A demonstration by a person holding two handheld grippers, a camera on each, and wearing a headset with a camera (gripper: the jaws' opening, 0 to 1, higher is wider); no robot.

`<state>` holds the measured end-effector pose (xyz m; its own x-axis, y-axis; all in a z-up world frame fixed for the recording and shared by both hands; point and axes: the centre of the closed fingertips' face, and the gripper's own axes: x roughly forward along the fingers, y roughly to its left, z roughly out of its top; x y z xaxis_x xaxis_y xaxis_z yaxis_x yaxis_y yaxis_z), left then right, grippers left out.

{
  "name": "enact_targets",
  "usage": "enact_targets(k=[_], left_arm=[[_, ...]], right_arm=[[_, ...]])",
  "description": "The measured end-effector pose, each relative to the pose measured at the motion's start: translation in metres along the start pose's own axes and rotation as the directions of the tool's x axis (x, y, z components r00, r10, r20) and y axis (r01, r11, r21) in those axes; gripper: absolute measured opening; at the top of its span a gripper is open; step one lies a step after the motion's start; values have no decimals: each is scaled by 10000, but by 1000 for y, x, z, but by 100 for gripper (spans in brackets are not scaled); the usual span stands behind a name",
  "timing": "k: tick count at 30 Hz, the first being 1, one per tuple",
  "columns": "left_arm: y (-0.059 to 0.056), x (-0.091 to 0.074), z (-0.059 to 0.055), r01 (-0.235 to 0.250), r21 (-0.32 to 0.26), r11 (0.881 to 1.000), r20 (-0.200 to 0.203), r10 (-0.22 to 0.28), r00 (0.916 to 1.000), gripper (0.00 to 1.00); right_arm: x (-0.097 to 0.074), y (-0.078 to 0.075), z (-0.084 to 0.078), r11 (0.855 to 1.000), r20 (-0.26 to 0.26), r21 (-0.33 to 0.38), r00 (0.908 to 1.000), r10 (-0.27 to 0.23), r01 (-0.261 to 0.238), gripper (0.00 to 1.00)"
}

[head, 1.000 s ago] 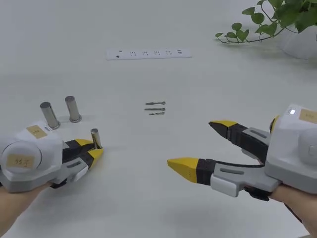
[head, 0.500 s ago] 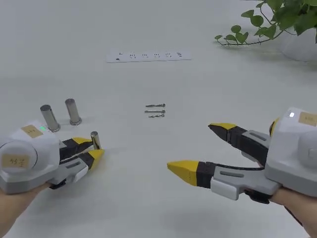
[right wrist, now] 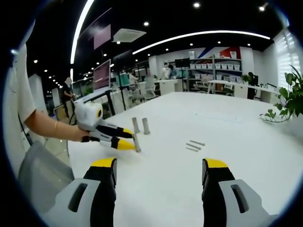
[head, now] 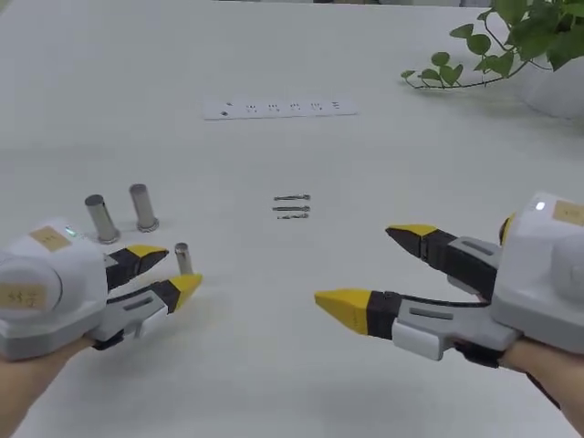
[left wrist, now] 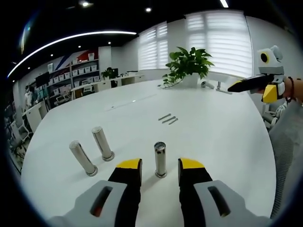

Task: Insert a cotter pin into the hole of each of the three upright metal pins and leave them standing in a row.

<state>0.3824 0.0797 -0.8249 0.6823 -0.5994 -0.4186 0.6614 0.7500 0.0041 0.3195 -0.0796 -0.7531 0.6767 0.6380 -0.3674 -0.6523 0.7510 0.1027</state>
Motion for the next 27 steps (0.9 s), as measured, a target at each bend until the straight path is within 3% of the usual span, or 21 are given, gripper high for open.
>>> enact_targets(k=[10,18,27], left_arm=[[1,1,8,-269,-955,9951,329,302,9990,20],[1,3,8,-286,-649,9975,312,306,9990,9],[1,4,7,35,-449,9990,291,-22,9996,8]], right_arm=[[-1,0,2,10000,49,-39,10000,-2,2,75],[-2,-1,2,10000,47,-6,10000,-59,59,75],[-2,-1,1,10000,26,38,10000,-80,80,75]])
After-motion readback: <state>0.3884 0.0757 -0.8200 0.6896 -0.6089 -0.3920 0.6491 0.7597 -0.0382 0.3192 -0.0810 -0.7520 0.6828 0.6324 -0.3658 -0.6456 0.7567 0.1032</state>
